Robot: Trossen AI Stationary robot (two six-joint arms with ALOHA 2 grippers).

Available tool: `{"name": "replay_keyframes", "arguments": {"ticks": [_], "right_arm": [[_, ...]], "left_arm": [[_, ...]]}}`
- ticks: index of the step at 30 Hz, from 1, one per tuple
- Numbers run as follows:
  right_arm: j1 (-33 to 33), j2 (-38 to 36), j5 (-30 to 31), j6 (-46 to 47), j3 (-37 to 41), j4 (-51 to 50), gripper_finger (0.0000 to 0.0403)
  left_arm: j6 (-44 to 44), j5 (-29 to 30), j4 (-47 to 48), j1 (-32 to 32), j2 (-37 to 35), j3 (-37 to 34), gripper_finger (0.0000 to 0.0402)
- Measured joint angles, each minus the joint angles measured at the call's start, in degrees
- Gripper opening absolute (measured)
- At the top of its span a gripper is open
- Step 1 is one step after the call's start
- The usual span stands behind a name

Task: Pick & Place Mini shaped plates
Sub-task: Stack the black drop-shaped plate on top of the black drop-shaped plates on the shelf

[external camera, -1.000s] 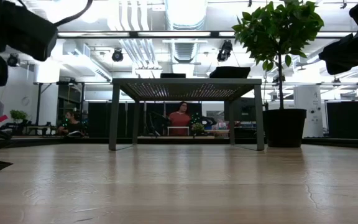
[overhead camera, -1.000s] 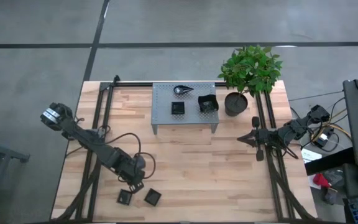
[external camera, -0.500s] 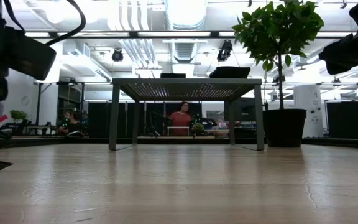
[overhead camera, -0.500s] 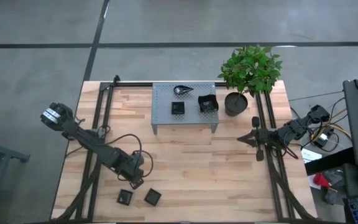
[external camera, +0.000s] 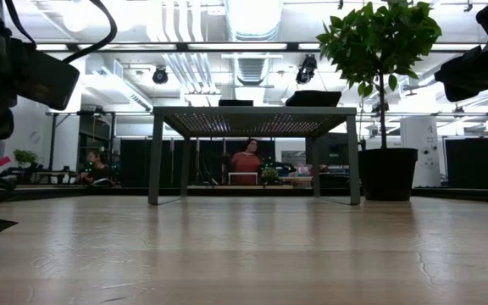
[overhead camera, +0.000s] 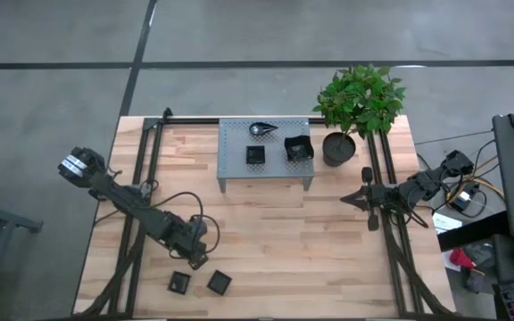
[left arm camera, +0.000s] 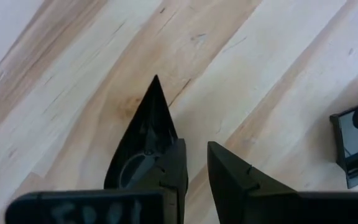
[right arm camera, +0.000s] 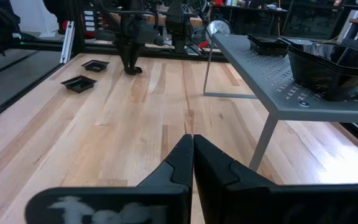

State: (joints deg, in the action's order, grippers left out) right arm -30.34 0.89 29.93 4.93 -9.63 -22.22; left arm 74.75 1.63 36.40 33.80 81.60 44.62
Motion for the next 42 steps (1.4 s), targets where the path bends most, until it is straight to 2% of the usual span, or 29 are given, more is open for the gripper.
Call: {"name": "replay_keyframes", "arguments": {"ticks": [11, 32, 35, 39, 42], "right_arm": [[0.0, 0.0, 0.0, 0.0, 0.0, 0.0, 0.0008], [0.0, 0.0, 0.0, 0.0, 0.0, 0.0, 0.0008], [0.0, 0.0, 0.0, 0.0, 0.0, 0.0, 0.0008], [0.0, 0.0, 0.0, 0.0, 0.0, 0.0, 0.0008], [0.0, 0.0, 0.0, 0.0, 0.0, 0.0, 0.0008]], "left_arm": [[6.4, -0.2, 0.0, 0.0, 0.0, 0.0, 0.0058], [4.4, -1.2, -3.6, 0.1, 0.1, -3.7, 0.0057], [4.3, -1.6, -3.6, 0.1, 0.1, -3.6, 0.0045], [1.6, -1.7, -5.6, 0.1, 0.1, -3.5, 0.0008], [0.7, -1.1, -5.6, 0.1, 0.1, -3.4, 0.0005]]}}
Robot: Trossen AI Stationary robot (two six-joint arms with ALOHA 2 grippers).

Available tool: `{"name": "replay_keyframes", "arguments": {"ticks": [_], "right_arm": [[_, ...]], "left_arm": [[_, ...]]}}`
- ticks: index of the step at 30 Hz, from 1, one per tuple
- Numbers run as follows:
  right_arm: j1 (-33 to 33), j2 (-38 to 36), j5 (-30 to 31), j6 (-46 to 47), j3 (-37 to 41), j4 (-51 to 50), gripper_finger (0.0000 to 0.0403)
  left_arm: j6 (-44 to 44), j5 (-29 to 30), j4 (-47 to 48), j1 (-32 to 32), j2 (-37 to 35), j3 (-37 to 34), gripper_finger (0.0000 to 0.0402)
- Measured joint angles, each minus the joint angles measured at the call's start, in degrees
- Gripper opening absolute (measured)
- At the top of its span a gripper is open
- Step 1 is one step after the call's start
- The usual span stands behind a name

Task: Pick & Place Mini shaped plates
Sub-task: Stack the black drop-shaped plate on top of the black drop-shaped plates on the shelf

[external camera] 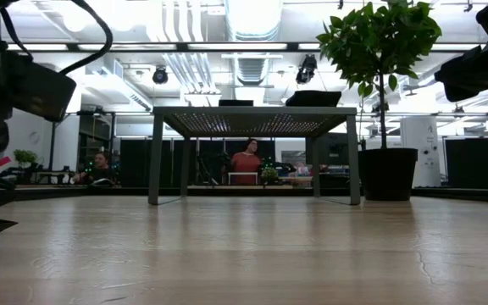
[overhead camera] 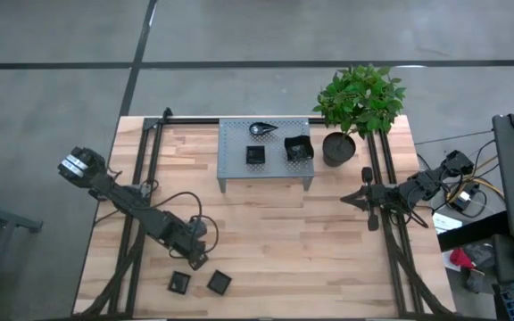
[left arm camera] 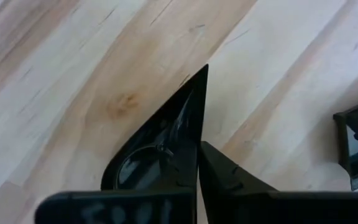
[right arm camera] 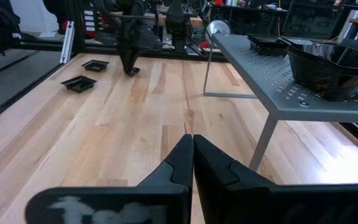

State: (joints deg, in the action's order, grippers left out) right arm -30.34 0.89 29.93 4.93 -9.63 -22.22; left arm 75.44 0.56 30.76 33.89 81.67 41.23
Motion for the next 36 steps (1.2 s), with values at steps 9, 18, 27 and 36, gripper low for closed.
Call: {"name": "replay_keyframes", "arguments": {"ticks": [9, 18, 27, 36], "right_arm": [[0.0, 0.0, 0.0, 0.0, 0.0, 0.0, 0.0008], [0.0, 0.0, 0.0, 0.0, 0.0, 0.0, 0.0008], [0.0, 0.0, 0.0, 0.0, 0.0, 0.0, 0.0008], [0.0, 0.0, 0.0, 0.0, 0.0, 0.0, 0.0008]], "left_arm": [[-4.3, 2.3, 0.1, 0.0, 0.0, 3.4, 0.0000], [-13.7, 9.7, 1.2, -1.2, -0.1, 11.4, 0.0000], [-30.7, 39.3, 1.5, -5.3, -0.2, 22.1, 0.0000], [-52.5, 45.3, 1.3, -15.4, -0.3, 30.5, 0.0000]]}}
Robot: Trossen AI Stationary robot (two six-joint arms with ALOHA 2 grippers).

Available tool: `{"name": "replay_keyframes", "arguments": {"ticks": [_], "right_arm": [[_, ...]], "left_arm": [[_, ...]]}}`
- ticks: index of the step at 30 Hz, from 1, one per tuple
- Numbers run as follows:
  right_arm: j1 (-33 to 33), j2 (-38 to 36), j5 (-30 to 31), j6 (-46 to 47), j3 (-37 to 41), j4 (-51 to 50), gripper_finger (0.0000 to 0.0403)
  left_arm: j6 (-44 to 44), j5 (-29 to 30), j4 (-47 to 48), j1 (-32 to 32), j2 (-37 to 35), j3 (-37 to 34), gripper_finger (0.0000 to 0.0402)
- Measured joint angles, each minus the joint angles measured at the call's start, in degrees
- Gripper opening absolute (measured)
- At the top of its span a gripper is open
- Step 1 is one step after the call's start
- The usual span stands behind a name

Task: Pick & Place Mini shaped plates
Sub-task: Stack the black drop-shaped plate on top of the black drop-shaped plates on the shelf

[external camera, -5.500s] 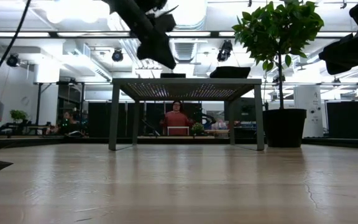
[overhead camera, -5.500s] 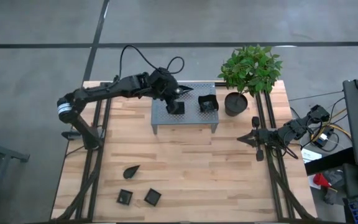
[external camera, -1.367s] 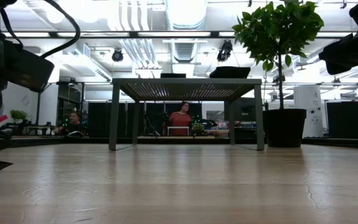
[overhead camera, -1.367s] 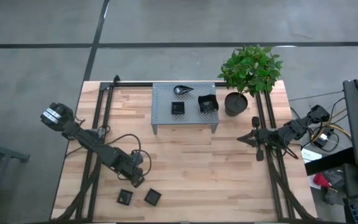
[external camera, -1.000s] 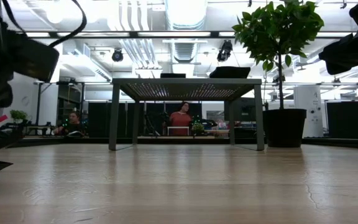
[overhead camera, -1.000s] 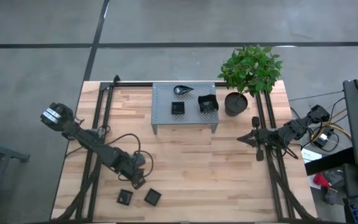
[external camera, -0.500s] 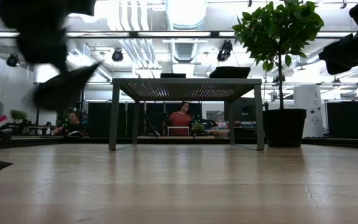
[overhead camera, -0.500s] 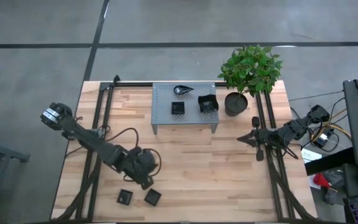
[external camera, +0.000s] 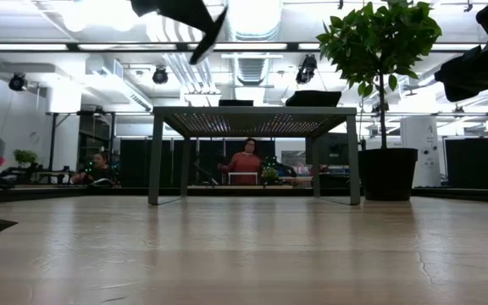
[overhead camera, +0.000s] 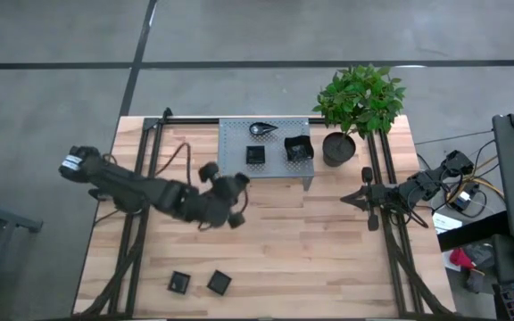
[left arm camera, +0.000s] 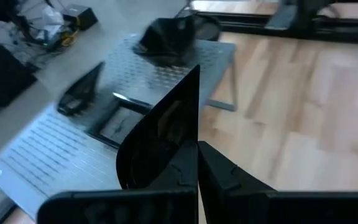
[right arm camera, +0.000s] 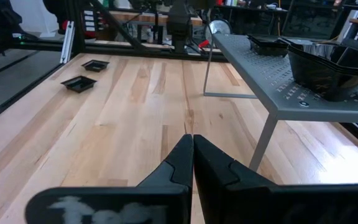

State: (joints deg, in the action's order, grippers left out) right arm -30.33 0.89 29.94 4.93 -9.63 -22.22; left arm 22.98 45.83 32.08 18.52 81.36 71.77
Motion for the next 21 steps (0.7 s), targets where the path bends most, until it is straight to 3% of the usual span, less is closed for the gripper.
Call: {"name": "replay_keyframes", "arguments": {"ticks": [11, 17, 21], "right_arm": [[0.0, 0.0, 0.0, 0.0, 0.0, 0.0, 0.0008], [0.0, 0.0, 0.0, 0.0, 0.0, 0.0, 0.0008], [0.0, 0.0, 0.0, 0.0, 0.0, 0.0, 0.0008]], "left_arm": [[-19.8, -10.8, -6.0, -18.4, 0.0, 2.1, 0.0000], [-24.9, -24.2, -12.0, -28.8, 0.3, 2.1, 0.0000], [-26.3, -29.5, -15.5, -34.5, 0.3, 2.1, 0.0000]]}}
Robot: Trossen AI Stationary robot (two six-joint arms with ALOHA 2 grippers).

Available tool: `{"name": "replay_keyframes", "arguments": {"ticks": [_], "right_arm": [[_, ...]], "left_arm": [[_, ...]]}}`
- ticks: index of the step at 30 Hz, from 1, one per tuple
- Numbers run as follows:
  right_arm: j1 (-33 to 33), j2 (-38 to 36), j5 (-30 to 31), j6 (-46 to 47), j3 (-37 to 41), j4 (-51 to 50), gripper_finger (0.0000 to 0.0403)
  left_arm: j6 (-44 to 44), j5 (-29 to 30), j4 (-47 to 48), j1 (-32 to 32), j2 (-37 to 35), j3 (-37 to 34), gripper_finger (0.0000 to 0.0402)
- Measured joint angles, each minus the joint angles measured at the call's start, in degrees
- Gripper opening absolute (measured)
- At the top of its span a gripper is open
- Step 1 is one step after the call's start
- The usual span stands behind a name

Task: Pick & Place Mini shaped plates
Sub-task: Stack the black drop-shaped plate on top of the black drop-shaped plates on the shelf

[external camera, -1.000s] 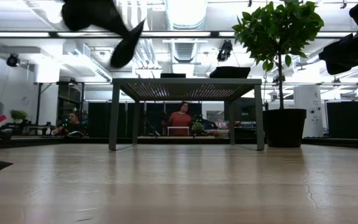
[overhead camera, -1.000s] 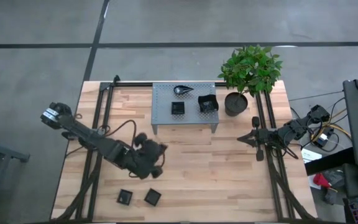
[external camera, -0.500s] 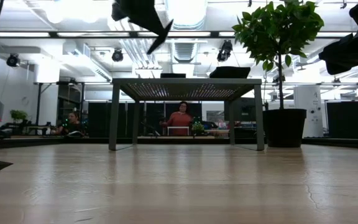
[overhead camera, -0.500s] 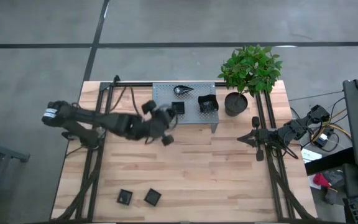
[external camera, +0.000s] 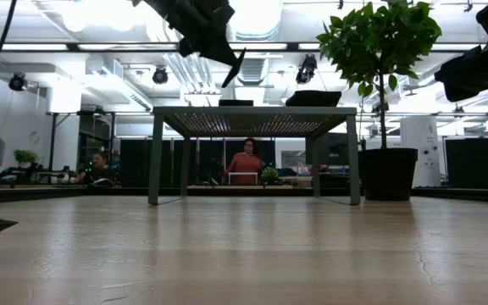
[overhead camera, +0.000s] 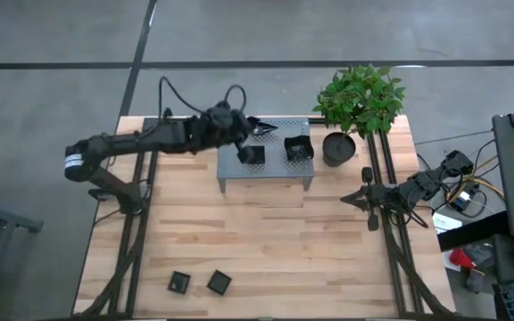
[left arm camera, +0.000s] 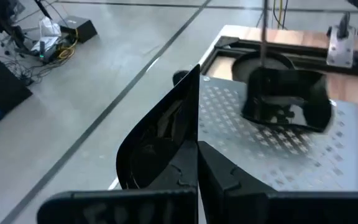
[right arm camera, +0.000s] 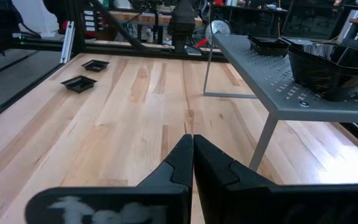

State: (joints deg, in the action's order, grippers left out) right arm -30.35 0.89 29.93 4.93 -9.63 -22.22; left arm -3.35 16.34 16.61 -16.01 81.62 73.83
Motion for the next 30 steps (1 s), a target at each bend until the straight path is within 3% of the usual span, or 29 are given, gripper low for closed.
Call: {"name": "replay_keyframes", "arguments": {"ticks": [8, 12, 19, 30], "right_arm": [[0.0, 0.0, 0.0, 0.0, 0.0, 0.0, 0.0008], [0.0, 0.0, 0.0, 0.0, 0.0, 0.0, 0.0008], [0.0, 0.0, 0.0, 0.0, 0.0, 0.0, 0.0008], [0.0, 0.0, 0.0, 0.0, 0.0, 0.0, 0.0008]], "left_arm": [[-0.5, -13.2, -7.8, -5.9, 5.0, -0.9, 0.0000], [-2.6, -13.6, -6.0, -6.0, 8.1, 0.7, 0.0000], [-4.9, -9.0, 2.4, -6.3, 10.7, 5.2, 0.0000], [-6.7, -8.9, 2.6, -6.4, 13.4, 6.5, 0.0000]]}}
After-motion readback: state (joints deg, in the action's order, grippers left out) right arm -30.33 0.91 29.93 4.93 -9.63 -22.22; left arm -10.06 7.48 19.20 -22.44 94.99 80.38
